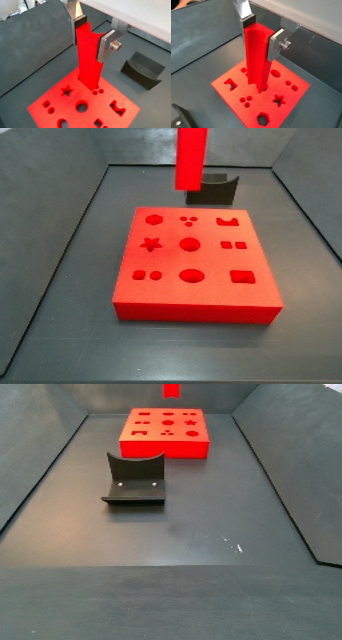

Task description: Insert the arch object.

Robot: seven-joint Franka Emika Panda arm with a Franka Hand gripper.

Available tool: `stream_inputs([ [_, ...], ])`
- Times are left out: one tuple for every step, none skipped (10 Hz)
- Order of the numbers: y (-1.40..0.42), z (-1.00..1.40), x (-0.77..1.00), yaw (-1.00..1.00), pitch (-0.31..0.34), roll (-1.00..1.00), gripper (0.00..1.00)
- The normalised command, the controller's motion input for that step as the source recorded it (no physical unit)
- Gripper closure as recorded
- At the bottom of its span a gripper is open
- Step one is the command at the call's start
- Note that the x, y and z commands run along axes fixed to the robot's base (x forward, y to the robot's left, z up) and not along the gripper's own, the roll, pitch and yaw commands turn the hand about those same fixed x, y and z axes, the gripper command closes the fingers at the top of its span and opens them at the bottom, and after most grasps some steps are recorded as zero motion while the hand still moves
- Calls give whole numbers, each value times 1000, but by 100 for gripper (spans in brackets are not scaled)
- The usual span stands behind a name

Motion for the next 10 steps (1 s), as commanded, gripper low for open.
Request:
stream_inputs([
  [191,0,886,0,271,0,100],
  [74,0,943,0,263,0,100],
  [49,-23,977,0,244,3,100],
  [43,-40,989,0,237,0,100],
  [0,-66,1000,0,217,0,100],
  [0,-286,1000,0,87,0,100],
  [0,-334,1000,0,0,46,100],
  [0,-240,1000,-14,-6,110,100],
  [46,-151,1000,-3,-64,73,100],
  [51,-91,1000,-3,-119,51,100],
])
